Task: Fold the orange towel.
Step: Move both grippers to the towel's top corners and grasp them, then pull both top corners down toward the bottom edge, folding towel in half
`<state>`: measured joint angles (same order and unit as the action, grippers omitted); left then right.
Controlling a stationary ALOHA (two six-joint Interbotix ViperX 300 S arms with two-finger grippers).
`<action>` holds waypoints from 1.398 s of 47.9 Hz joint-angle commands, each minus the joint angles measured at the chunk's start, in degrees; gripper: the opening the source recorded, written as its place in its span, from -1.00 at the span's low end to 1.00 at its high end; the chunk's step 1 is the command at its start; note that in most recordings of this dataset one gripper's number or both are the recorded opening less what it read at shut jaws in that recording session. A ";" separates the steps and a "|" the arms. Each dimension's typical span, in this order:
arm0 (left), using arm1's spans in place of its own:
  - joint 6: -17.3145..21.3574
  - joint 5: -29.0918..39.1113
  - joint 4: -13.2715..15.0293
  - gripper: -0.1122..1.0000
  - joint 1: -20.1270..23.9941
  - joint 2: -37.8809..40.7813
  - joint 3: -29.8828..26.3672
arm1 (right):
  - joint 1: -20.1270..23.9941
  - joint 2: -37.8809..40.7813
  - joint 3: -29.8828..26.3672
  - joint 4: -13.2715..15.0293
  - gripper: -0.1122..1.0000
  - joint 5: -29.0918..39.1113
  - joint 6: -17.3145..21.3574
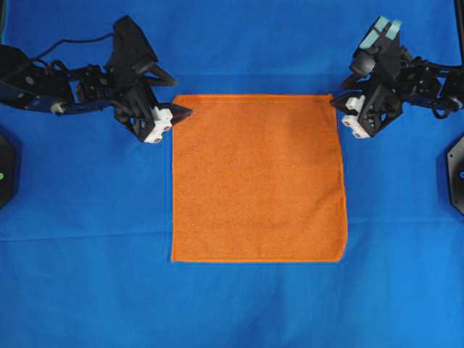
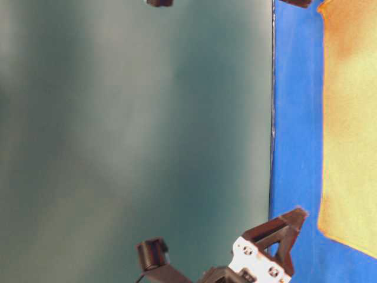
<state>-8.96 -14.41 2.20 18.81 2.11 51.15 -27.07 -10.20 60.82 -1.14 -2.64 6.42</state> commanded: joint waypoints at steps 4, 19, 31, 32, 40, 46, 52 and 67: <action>0.09 -1.67 -0.09 0.81 0.79 2.46 -1.23 | -0.44 2.81 -1.49 0.09 0.22 -2.55 -0.18; 0.09 -2.11 -0.09 0.55 1.76 6.86 -1.49 | -0.53 5.98 -2.11 0.09 0.15 -3.87 -0.44; 0.35 -2.11 -0.09 -0.58 1.76 6.86 -1.41 | -0.53 8.17 -1.49 0.26 -0.76 -5.54 -0.44; 0.44 -2.11 -0.09 -0.62 1.76 6.86 -1.49 | -0.53 8.17 -1.49 0.26 -0.76 -5.45 -0.44; 0.53 -1.93 -0.26 -0.74 1.76 6.59 -1.76 | -0.53 7.91 -1.49 0.18 -0.76 -5.45 -0.26; 0.53 -1.49 -0.35 -0.74 1.76 5.63 -1.85 | -0.53 6.42 -1.41 0.00 -0.76 -5.19 0.18; 0.62 -0.62 -0.35 -0.74 1.76 3.69 -2.20 | -0.53 3.08 -0.97 0.00 -0.76 -4.39 0.26; 0.53 2.20 -0.44 -0.74 1.58 0.88 -2.29 | -0.53 -0.62 -0.79 0.00 -0.76 -2.55 0.26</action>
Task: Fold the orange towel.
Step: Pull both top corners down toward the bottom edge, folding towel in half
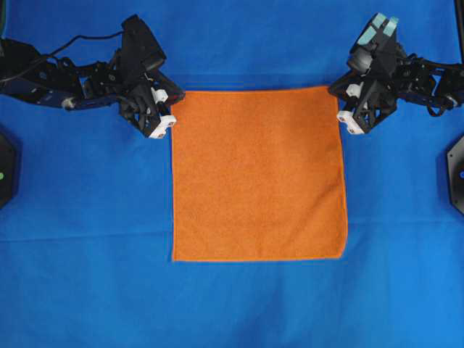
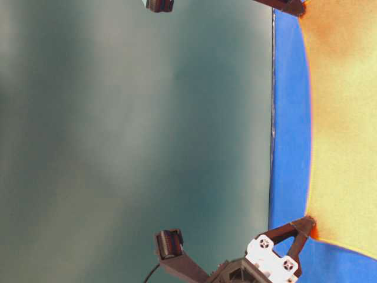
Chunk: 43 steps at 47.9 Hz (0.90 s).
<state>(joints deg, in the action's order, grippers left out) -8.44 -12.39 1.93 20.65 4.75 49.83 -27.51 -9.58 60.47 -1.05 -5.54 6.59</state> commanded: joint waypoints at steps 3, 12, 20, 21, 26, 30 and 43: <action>0.00 0.18 -0.09 -0.74 -0.44 -2.02 -1.05 | 0.00 -1.32 -0.44 -0.18 -0.76 0.44 0.09; 0.00 0.26 -0.09 -0.74 -1.85 -2.11 -1.14 | 0.70 -1.32 -0.35 -0.18 -0.76 0.44 0.26; -0.70 2.90 -0.09 -0.74 -6.15 -4.04 -1.14 | 4.83 -4.13 0.62 -2.02 -0.76 2.90 0.35; -0.79 3.52 -0.09 -0.74 -6.86 -4.31 -1.14 | 5.54 -4.75 0.70 -2.29 -0.76 3.34 0.35; -1.14 6.24 -0.09 -0.74 -10.20 -5.98 -1.14 | 8.96 -8.00 1.49 -4.04 -0.76 5.19 0.35; -1.23 7.73 -0.09 -0.74 -13.54 -7.03 -1.23 | 12.74 -10.99 2.29 -5.71 -0.76 6.33 0.35; -1.32 10.28 0.09 -0.74 -24.26 -6.59 -2.46 | 26.28 -14.94 3.78 -13.18 -0.76 7.29 0.35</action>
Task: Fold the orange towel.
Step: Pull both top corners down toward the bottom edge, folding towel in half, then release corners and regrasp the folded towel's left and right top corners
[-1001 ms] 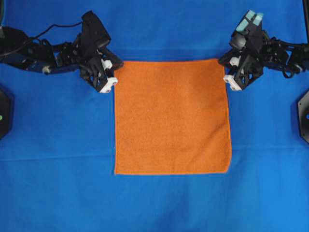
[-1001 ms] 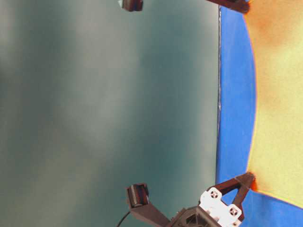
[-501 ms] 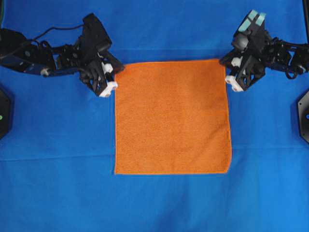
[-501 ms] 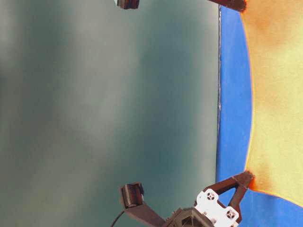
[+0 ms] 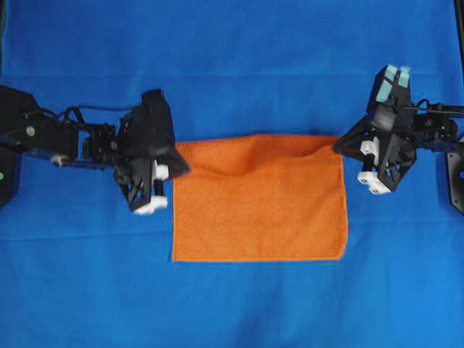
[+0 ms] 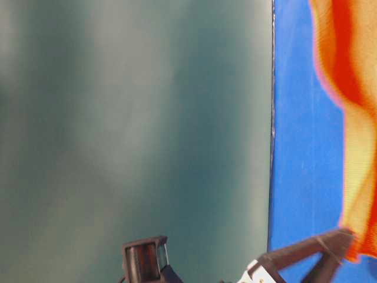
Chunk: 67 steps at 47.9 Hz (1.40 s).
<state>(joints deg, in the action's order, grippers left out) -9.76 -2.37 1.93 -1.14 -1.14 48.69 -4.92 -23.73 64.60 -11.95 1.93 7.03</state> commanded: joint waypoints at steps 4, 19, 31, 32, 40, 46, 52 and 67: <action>-0.18 0.62 0.26 -0.74 -5.36 -0.44 -1.85 | 7.73 -0.44 -0.35 -4.57 -0.76 -0.18 -0.09; -7.47 1.05 0.26 -0.74 -13.10 1.76 -4.48 | 19.34 3.16 -1.67 -10.99 -0.76 -0.18 0.00; -11.25 1.23 0.26 -0.74 -15.21 2.02 -4.31 | 22.68 6.33 -3.08 -12.13 -0.76 -0.18 -0.09; -11.25 1.32 0.26 -0.74 -15.21 2.02 -4.22 | 22.76 6.59 -3.16 -12.04 -0.76 -0.18 -0.09; -11.25 1.76 0.18 -0.74 -15.38 2.55 -4.13 | 23.29 7.91 -3.78 -12.13 -0.76 -0.18 -0.09; -11.25 1.76 0.18 -0.74 -15.38 2.55 -4.13 | 23.47 8.09 -3.96 -12.39 -0.76 -0.35 -0.09; -11.25 1.85 0.09 -0.74 -15.38 2.72 -4.48 | 23.47 8.26 -4.04 -13.18 -0.76 -0.44 -0.09; -11.25 3.25 0.18 0.15 -16.08 2.64 -4.92 | 25.40 8.61 -4.92 -16.44 -0.74 -0.26 0.00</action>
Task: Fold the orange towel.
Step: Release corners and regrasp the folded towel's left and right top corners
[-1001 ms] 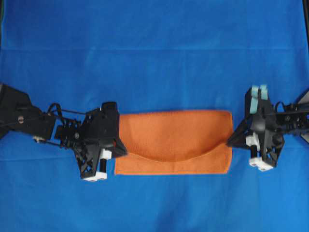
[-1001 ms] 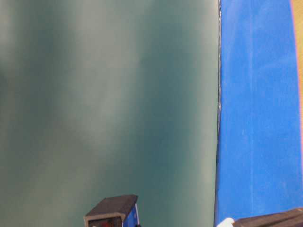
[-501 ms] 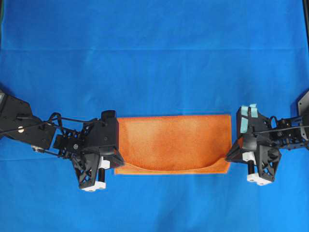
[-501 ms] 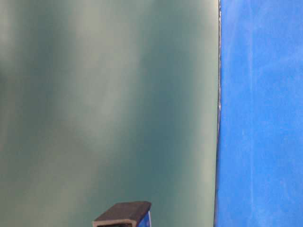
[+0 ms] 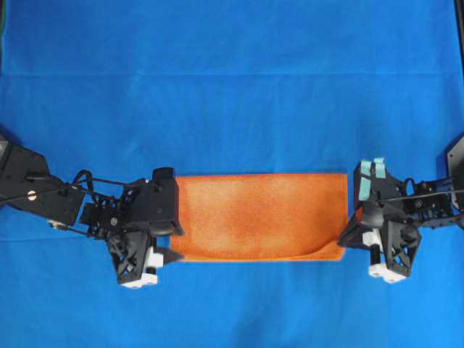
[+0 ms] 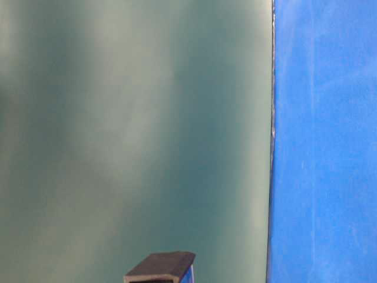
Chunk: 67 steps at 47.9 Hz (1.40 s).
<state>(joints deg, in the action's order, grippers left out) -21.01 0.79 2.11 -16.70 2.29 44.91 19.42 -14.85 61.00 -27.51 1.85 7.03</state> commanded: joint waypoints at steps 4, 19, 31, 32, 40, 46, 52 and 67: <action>0.35 0.79 -0.09 0.49 -0.53 -1.23 -1.67 | 2.11 -0.26 -1.67 -1.05 -0.59 -0.35 -0.09; 3.96 5.45 -0.35 0.49 4.75 -3.78 -1.85 | -2.11 -3.43 0.00 2.29 0.21 -0.35 -1.32; 10.72 6.33 -0.44 0.48 13.80 -4.04 -1.85 | -14.77 -7.47 2.37 9.32 0.23 0.00 -1.32; 11.34 6.33 -0.44 0.48 14.41 -4.04 -1.85 | -15.64 -7.56 2.37 9.84 0.23 0.18 -1.32; 13.89 6.33 -0.44 0.48 17.67 -3.78 -0.88 | -21.45 -6.86 2.02 13.27 0.23 2.46 -1.41; 13.80 6.33 -0.44 0.48 18.72 -2.72 -0.35 | -22.59 -5.10 1.76 13.97 0.23 3.08 -1.41; 13.71 6.24 -0.44 0.48 18.54 -0.97 -0.53 | -22.59 -2.02 1.41 13.89 0.22 3.34 -0.79; 13.71 6.33 -0.44 0.46 18.19 2.46 -0.97 | -21.45 4.57 -0.35 13.80 0.22 3.34 -0.70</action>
<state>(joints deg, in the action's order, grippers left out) -7.21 7.29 1.76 1.76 5.36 44.82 -2.64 -10.55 62.05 -13.71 5.45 6.42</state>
